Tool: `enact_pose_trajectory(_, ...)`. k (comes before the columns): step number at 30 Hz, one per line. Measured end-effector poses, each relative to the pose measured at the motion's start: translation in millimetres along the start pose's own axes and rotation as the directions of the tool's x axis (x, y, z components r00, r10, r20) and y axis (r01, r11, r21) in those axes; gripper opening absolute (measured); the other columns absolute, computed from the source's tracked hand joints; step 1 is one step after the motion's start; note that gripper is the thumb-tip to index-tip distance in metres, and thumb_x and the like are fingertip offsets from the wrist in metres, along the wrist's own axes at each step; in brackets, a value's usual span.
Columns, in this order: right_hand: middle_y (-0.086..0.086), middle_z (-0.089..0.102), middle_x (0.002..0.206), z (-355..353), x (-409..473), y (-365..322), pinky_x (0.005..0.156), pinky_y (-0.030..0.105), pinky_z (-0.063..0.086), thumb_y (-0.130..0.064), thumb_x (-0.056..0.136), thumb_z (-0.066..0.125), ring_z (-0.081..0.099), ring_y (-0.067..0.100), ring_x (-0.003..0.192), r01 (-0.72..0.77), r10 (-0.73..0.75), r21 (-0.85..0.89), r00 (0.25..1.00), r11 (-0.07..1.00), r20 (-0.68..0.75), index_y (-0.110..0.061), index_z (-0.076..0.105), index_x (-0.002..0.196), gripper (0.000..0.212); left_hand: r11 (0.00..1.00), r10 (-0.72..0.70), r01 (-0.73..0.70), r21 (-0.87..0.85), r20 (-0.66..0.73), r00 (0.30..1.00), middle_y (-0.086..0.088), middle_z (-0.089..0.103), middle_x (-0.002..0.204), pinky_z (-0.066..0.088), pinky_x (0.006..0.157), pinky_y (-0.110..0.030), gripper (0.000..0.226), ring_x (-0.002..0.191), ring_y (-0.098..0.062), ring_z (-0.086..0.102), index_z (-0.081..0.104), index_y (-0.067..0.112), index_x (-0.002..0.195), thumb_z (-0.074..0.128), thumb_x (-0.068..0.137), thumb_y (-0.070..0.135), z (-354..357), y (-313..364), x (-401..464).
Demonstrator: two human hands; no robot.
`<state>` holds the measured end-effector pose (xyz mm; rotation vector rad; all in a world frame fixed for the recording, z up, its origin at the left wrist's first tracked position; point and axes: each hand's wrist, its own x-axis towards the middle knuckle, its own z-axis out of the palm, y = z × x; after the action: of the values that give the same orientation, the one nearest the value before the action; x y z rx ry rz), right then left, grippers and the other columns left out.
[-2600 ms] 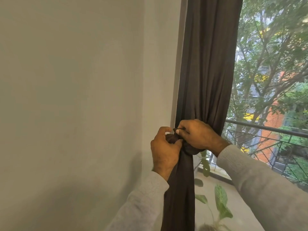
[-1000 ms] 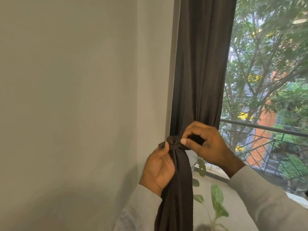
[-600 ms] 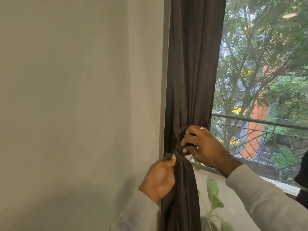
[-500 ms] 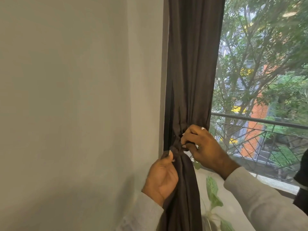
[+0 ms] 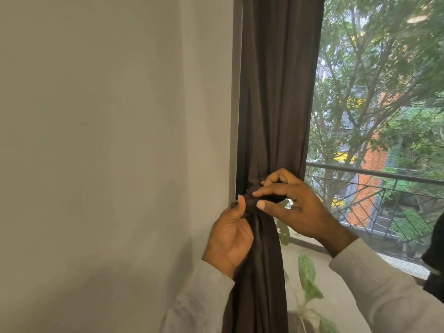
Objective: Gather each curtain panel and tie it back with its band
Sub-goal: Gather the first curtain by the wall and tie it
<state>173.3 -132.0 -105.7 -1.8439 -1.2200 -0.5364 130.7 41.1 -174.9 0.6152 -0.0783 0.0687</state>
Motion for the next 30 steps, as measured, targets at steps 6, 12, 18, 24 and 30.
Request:
enact_pose_trajectory(6, 0.004, 0.063, 0.106, -5.2, 11.0, -2.0, 0.088, 0.021, 0.054, -0.013, 0.086, 0.087, 0.067, 0.020, 0.105, -0.030, 0.030, 0.041, 0.999, 0.999, 0.011, -0.017, 0.086, 0.103, 0.018, 0.969, 0.102, -0.115, 0.219, 0.070, 0.992, -0.029, 0.062, 0.147, 0.037, 0.127, -0.053, 0.054, 0.142, -0.039, 0.058, 0.062, -0.005, 0.143, 0.065, 0.105, 0.032, -0.9, 11.3, 10.0)
enact_pose_trajectory(12, 0.000, 0.061, 0.097, -12.2, 22.9, 3.3, 0.087, 0.028, 0.051, -0.009, 0.091, 0.082, 0.065, 0.020, 0.095, -0.015, 0.028, -0.096, 0.991, 0.995, 0.131, -0.019, 0.081, 0.088, 0.010, 0.928, 0.112, -0.144, 0.344, 0.112, 0.987, -0.026, 0.070, 0.131, 0.045, 0.122, -0.048, 0.048, 0.126, -0.034, 0.066, 0.069, -0.006, 0.133, 0.069, 0.101, 0.031, -1.8, 15.0, 10.1)
enact_pose_trajectory(18, -0.003, 0.055, 0.098, -18.1, 35.2, -1.7, 0.083, 0.019, 0.047, -0.012, 0.104, 0.065, 0.059, 0.011, 0.090, -0.087, 0.134, -0.145, 0.924, 0.986, 0.357, -0.026, 0.067, 0.083, 0.025, 0.804, 0.055, -0.172, 0.569, 0.217, 0.975, -0.025, 0.073, 0.118, 0.060, 0.095, -0.033, 0.030, 0.113, -0.030, 0.072, 0.074, 0.001, 0.118, 0.057, 0.109, 0.024, -4.6, 22.9, 4.5)
enact_pose_trajectory(24, -0.007, 0.069, 0.084, -10.2, 27.1, 6.2, 0.078, 0.027, 0.051, -0.016, 0.109, 0.057, 0.063, 0.008, 0.079, -0.371, 0.291, 0.177, 0.887, 0.912, 0.360, -0.013, 0.067, 0.095, 0.018, 0.645, 0.199, -0.311, 0.698, 0.239, 0.950, -0.014, 0.060, 0.084, 0.046, 0.062, -0.021, 0.048, 0.070, -0.012, 0.053, 0.074, 0.000, 0.108, 0.062, 0.100, 0.046, -8.8, 20.9, 14.8)
enact_pose_trajectory(30, -0.002, 0.076, 0.095, -14.6, 29.5, 18.7, 0.083, 0.025, 0.059, -0.007, 0.090, 0.081, 0.075, 0.016, 0.090, -0.181, 0.177, 0.003, 0.965, 0.984, 0.195, -0.015, 0.083, 0.100, 0.013, 0.740, 0.151, -0.265, 0.619, 0.231, 0.961, -0.005, 0.064, 0.079, 0.049, 0.063, -0.021, 0.028, 0.070, -0.012, 0.056, 0.082, 0.013, 0.104, 0.066, 0.100, 0.036, -9.5, 11.7, 18.8)
